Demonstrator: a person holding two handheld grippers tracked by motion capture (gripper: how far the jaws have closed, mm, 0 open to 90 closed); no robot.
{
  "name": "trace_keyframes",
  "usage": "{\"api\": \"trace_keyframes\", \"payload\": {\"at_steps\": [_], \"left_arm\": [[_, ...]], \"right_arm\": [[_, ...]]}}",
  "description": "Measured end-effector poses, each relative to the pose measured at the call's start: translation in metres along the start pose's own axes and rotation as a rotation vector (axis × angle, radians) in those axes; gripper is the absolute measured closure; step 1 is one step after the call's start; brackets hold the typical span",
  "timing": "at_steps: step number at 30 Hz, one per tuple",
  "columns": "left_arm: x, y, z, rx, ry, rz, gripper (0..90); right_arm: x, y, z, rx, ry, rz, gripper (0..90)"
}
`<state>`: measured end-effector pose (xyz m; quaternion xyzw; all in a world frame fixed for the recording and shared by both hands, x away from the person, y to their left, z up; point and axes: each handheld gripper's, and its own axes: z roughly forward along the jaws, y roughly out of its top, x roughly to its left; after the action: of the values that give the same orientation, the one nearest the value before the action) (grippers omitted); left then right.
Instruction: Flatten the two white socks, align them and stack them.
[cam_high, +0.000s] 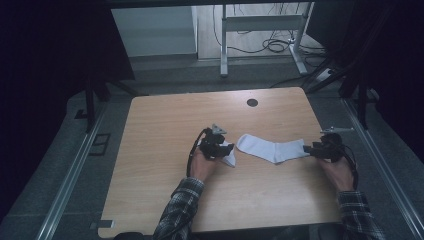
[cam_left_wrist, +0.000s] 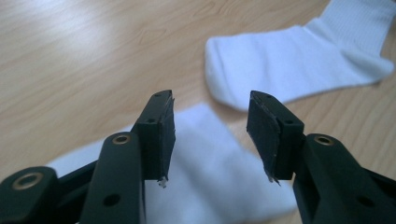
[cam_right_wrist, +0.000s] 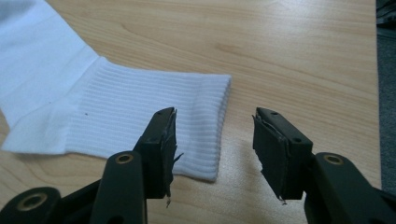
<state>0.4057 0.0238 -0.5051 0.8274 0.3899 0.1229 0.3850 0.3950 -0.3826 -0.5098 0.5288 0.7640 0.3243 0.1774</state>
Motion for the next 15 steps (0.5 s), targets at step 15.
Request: {"api": "trace_keyframes", "payload": {"at_steps": [15], "left_arm": [[-0.015, 0.019, 0.050, 0.050, 0.017, 0.027, 61.8]], "right_arm": [[0.004, 0.000, 0.004, 0.015, 0.014, -0.034, 61.7]]}}
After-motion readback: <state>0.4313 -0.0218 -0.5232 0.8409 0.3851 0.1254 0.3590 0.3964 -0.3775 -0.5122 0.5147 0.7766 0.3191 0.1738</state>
